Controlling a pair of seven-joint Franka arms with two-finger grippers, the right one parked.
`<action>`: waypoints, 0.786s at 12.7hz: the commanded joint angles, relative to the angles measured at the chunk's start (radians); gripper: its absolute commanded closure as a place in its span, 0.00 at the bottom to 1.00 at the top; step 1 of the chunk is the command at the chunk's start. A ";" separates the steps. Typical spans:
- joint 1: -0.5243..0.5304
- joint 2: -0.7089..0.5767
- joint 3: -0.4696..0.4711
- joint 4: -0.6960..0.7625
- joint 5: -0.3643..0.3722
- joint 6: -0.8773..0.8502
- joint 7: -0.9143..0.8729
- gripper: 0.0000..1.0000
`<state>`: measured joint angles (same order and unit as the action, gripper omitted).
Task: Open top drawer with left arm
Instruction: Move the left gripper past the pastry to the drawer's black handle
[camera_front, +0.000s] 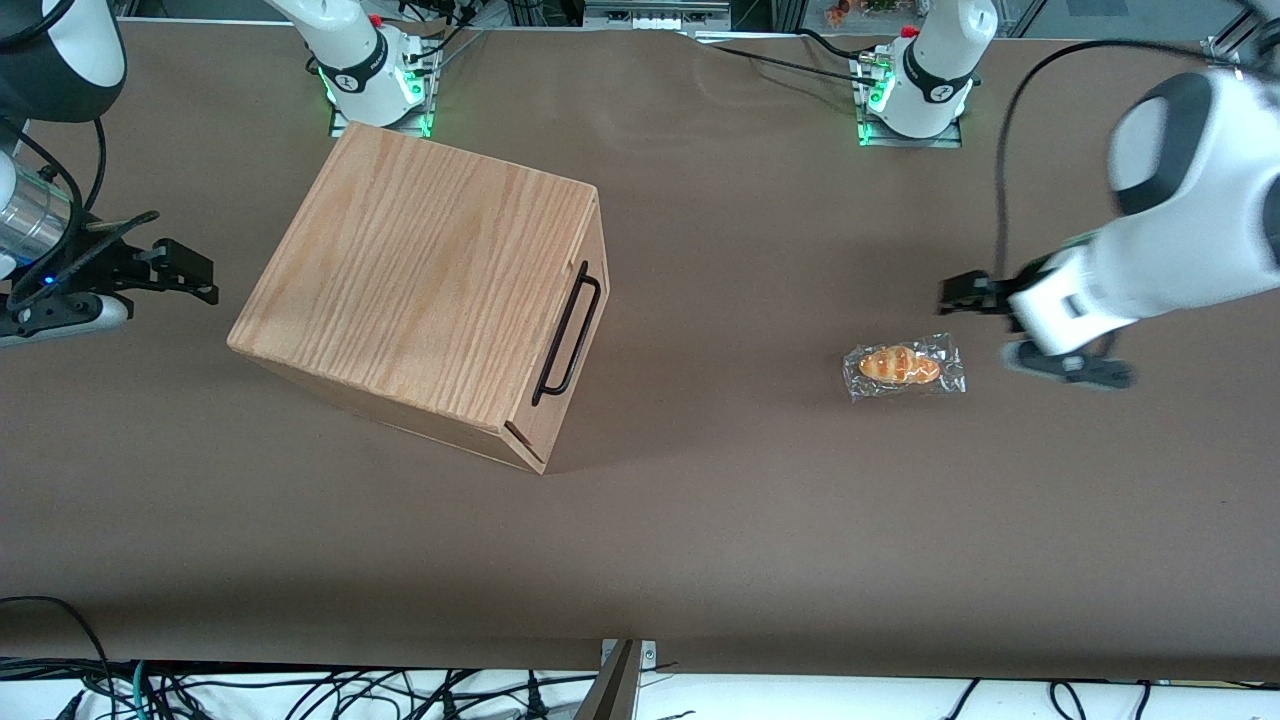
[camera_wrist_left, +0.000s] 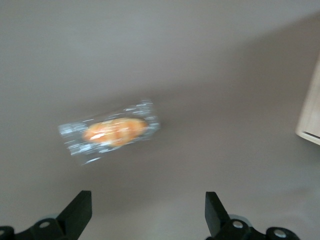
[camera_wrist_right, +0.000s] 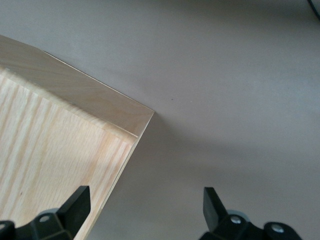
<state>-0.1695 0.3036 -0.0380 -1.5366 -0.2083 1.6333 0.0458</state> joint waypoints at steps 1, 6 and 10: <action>-0.097 0.132 0.009 0.160 -0.147 -0.010 0.002 0.00; -0.289 0.206 0.007 0.181 -0.234 0.270 -0.191 0.00; -0.412 0.249 0.007 0.182 -0.234 0.451 -0.375 0.00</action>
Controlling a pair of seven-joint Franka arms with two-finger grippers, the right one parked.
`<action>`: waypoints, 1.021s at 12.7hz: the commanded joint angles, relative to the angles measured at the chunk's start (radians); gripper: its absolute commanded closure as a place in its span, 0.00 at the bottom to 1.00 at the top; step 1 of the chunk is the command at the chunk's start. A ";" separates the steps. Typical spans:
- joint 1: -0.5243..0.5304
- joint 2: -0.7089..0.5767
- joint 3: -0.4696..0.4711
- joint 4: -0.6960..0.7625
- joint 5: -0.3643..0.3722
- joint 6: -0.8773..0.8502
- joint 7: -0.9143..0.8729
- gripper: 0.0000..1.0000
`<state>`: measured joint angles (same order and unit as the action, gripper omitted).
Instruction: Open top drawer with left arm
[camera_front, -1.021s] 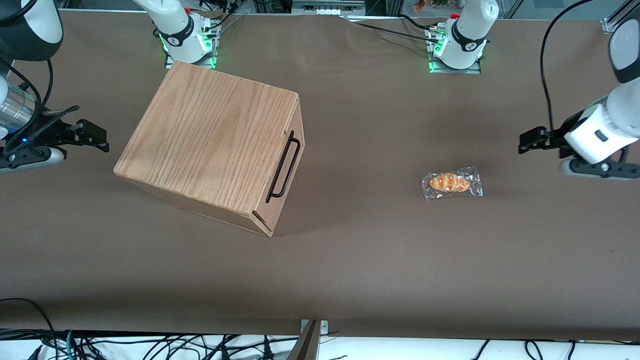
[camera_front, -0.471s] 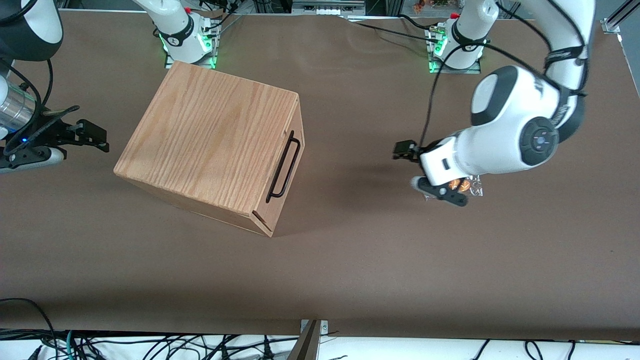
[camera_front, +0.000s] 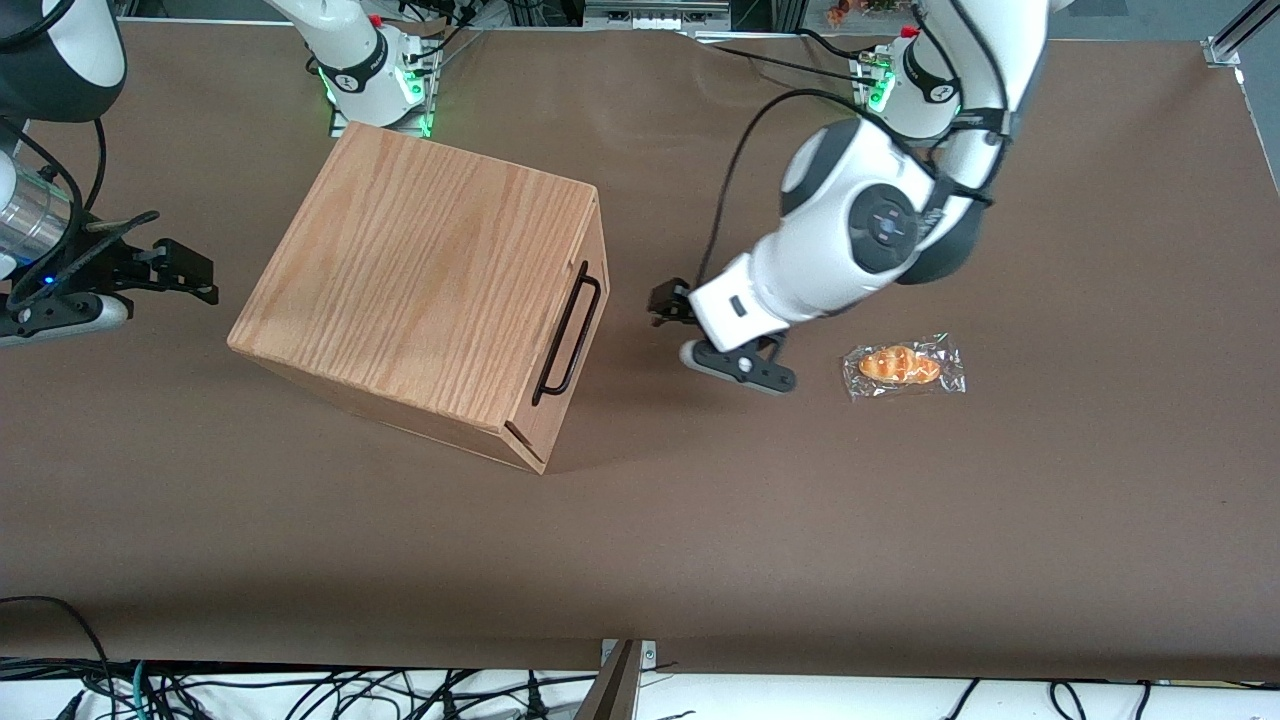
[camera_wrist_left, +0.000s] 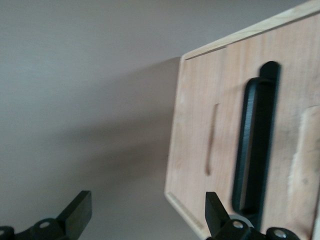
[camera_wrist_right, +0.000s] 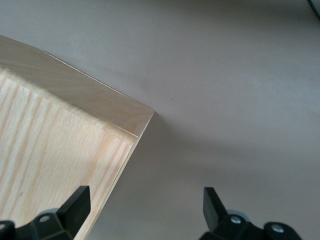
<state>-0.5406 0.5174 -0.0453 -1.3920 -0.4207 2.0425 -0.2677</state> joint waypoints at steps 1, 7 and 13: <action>-0.062 0.044 0.015 0.039 -0.021 0.073 -0.094 0.00; -0.139 0.099 0.016 0.041 -0.021 0.160 -0.134 0.00; -0.128 0.147 0.018 0.045 -0.010 0.180 -0.104 0.00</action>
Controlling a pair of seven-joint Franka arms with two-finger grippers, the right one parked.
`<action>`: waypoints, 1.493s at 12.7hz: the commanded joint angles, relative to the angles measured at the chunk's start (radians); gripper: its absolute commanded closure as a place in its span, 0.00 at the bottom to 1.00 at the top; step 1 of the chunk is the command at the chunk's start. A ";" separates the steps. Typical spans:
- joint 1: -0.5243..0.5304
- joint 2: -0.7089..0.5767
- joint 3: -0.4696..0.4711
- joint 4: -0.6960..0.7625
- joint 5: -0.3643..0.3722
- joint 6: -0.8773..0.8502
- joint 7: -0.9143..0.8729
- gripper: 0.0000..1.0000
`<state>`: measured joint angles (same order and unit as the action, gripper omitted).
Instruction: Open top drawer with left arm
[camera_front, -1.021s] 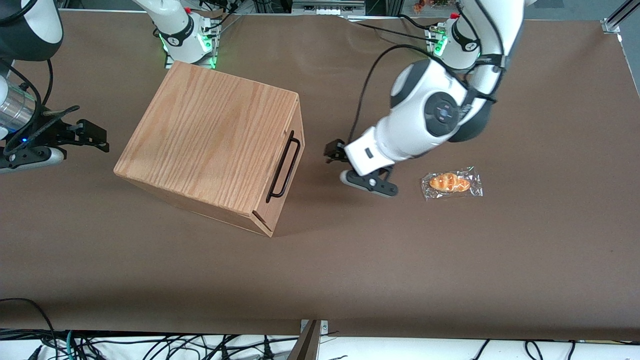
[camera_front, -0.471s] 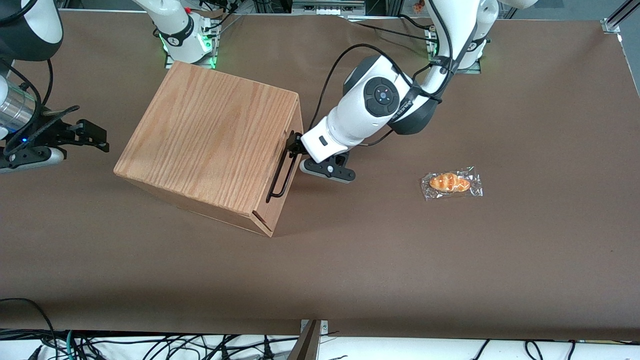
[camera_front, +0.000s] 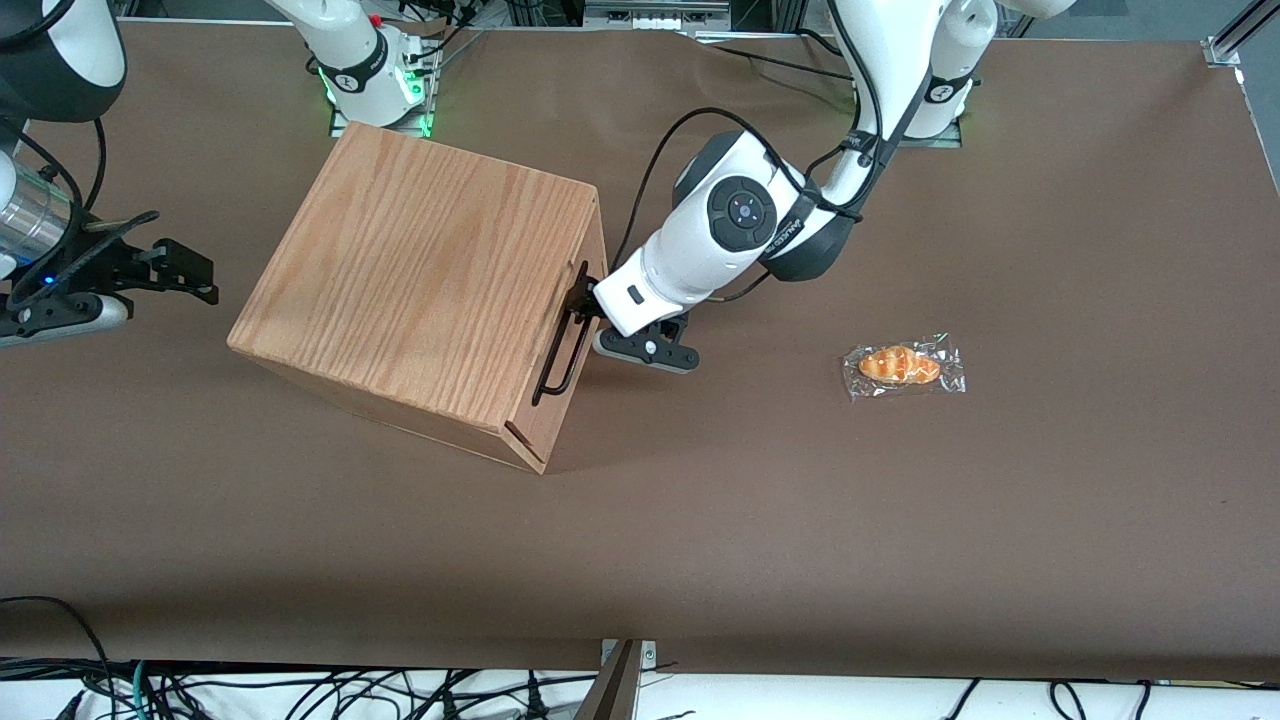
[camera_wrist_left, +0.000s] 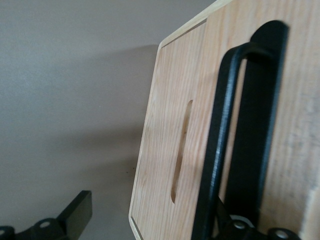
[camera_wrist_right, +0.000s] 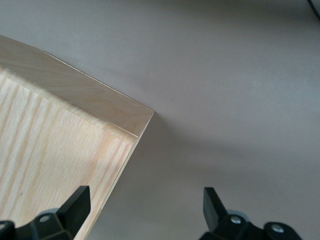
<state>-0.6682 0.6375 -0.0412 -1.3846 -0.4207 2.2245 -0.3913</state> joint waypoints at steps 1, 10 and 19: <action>0.008 0.027 0.017 0.039 -0.010 -0.002 0.041 0.00; 0.140 0.014 0.014 0.039 -0.012 -0.017 0.054 0.00; 0.225 0.013 0.012 0.039 -0.012 -0.046 0.054 0.00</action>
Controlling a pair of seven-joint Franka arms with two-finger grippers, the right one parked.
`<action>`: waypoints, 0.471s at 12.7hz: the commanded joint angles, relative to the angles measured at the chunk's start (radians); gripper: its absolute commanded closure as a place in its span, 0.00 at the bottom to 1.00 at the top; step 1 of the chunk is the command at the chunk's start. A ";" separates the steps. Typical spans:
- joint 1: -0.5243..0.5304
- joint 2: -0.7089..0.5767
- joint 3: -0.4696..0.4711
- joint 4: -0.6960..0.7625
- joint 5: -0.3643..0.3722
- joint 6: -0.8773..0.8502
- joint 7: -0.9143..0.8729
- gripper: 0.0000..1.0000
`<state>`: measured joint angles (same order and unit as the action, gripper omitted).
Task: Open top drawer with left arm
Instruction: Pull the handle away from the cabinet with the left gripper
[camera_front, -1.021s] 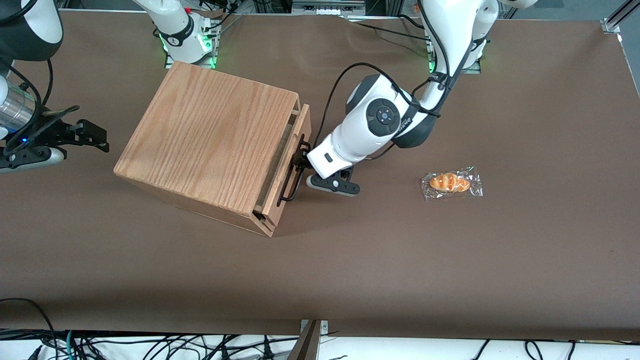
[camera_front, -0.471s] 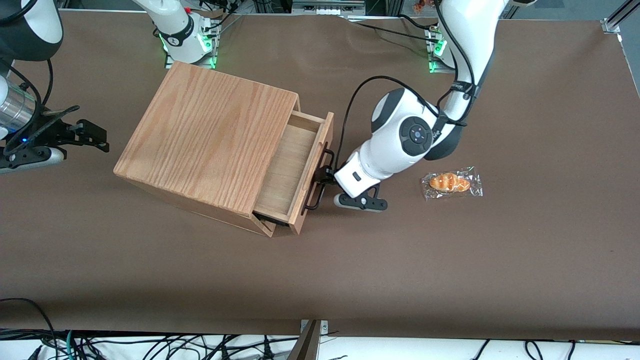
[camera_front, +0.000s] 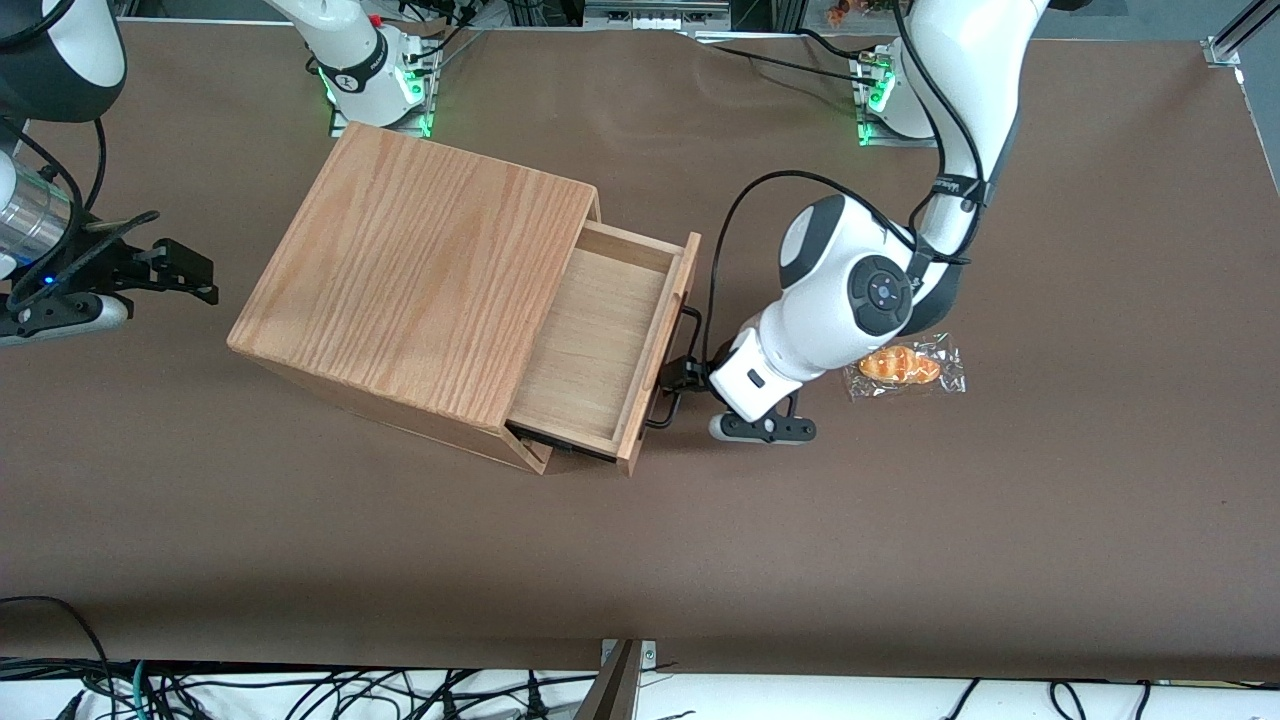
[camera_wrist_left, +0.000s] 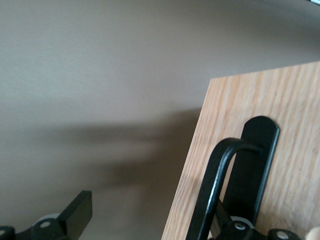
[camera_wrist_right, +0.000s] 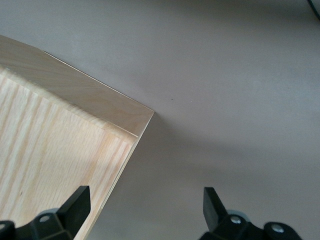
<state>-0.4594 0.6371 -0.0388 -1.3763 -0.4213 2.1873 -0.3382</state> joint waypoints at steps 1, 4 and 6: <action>0.019 0.013 0.010 0.031 -0.011 -0.011 0.001 0.00; 0.024 0.001 0.008 0.032 -0.019 -0.021 -0.002 0.00; 0.036 -0.002 0.005 0.045 -0.027 -0.069 -0.002 0.00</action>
<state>-0.4441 0.6372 -0.0388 -1.3629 -0.4214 2.1691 -0.3433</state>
